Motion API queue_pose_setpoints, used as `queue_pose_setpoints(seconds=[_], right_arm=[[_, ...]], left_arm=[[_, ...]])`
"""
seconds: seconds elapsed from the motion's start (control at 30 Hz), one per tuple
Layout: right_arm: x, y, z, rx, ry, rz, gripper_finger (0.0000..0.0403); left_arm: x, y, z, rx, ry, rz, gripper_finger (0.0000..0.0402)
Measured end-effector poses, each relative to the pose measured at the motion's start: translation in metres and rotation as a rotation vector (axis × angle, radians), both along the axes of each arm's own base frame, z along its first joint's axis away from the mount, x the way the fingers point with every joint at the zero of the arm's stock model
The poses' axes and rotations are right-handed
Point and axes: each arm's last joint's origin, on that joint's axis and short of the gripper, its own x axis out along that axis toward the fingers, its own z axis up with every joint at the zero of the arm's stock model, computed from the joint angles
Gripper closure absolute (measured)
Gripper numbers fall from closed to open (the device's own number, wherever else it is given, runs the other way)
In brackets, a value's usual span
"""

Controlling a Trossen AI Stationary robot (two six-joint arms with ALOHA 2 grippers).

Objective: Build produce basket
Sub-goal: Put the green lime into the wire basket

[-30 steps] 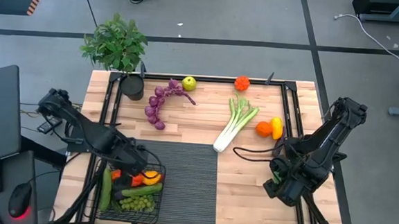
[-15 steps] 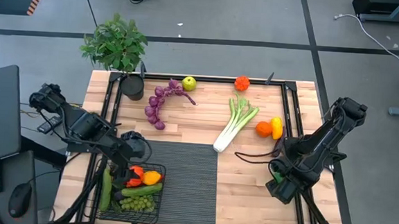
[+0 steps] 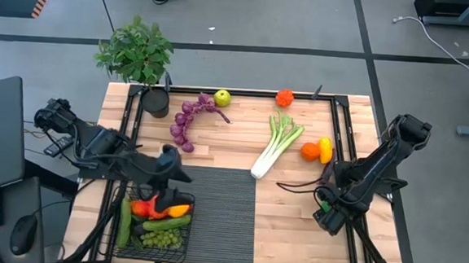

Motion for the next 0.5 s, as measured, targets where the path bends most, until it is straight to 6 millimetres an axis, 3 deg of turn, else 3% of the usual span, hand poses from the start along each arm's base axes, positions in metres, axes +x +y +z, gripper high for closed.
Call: queue_pose_setpoints(seconds=[0.27,0.5], right_arm=[[-0.006,-0.008,-0.016,-0.010,0.013,0.023,0.0039],[-0.002,-0.003,-0.016,0.037,-0.026,0.043,0.0090]], left_arm=[[0.006,0.009,0.003,-0.055,-0.035,0.171,0.0010],[0.007,0.013,0.003,-0.048,-0.050,0.238,0.0010]])
